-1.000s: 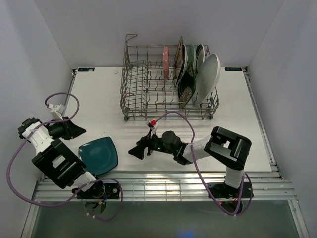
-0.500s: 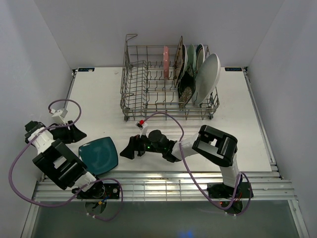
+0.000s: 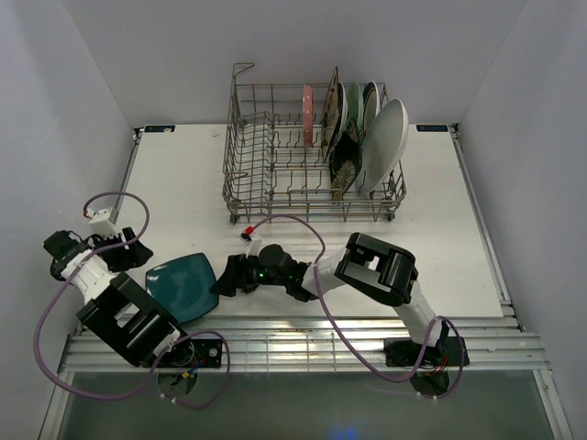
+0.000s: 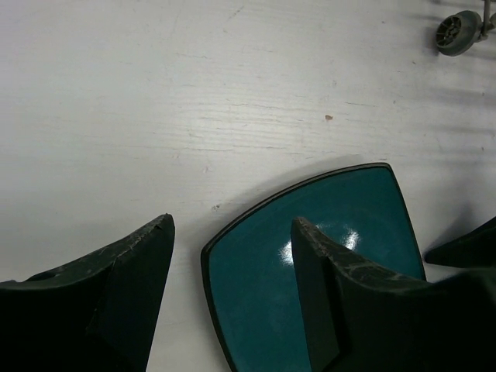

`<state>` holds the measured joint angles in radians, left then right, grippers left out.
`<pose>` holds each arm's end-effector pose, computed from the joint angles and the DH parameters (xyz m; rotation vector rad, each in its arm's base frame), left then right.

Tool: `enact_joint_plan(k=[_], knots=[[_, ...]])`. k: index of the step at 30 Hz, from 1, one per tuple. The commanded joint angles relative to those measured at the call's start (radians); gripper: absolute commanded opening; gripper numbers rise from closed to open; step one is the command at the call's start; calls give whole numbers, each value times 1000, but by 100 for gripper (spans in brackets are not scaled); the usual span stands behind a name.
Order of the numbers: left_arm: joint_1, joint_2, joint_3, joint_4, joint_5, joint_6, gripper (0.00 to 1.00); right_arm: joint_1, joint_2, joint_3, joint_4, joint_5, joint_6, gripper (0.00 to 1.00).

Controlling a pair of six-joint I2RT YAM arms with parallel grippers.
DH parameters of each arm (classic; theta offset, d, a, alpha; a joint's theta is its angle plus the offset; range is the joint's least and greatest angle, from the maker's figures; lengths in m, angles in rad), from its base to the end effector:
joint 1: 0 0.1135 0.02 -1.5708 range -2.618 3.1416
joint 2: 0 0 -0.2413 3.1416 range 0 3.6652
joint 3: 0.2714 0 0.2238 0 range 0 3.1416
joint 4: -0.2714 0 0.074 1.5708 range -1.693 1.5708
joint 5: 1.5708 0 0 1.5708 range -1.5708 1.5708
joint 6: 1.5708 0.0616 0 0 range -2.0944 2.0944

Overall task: Load the plates into the dish rack
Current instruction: Pick up the plate from the corner of the board.

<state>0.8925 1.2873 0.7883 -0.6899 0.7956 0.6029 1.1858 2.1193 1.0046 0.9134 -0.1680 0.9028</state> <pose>0.1687 0.1392 0.1860 -0.1472 2.3068 -0.4070 0.1507 0.3993 0.1253 -0.4370 2.0490 1.5640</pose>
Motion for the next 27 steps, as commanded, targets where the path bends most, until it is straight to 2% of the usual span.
enact_joint_plan(k=[1,6,18,23,27], knots=[[10,-51,-20,76,-29,-38,72,14,27,66,-31,-10,39,88],[13,-65,-52,130,-62,-74,72,23,59,114,-105,4,67,88],[14,-86,-116,204,-82,-104,73,35,126,192,-136,-2,122,77],[14,-135,-133,222,-96,-120,73,35,145,192,-122,-2,153,67],[13,-140,-139,228,-99,-123,72,35,143,180,-123,10,179,52]])
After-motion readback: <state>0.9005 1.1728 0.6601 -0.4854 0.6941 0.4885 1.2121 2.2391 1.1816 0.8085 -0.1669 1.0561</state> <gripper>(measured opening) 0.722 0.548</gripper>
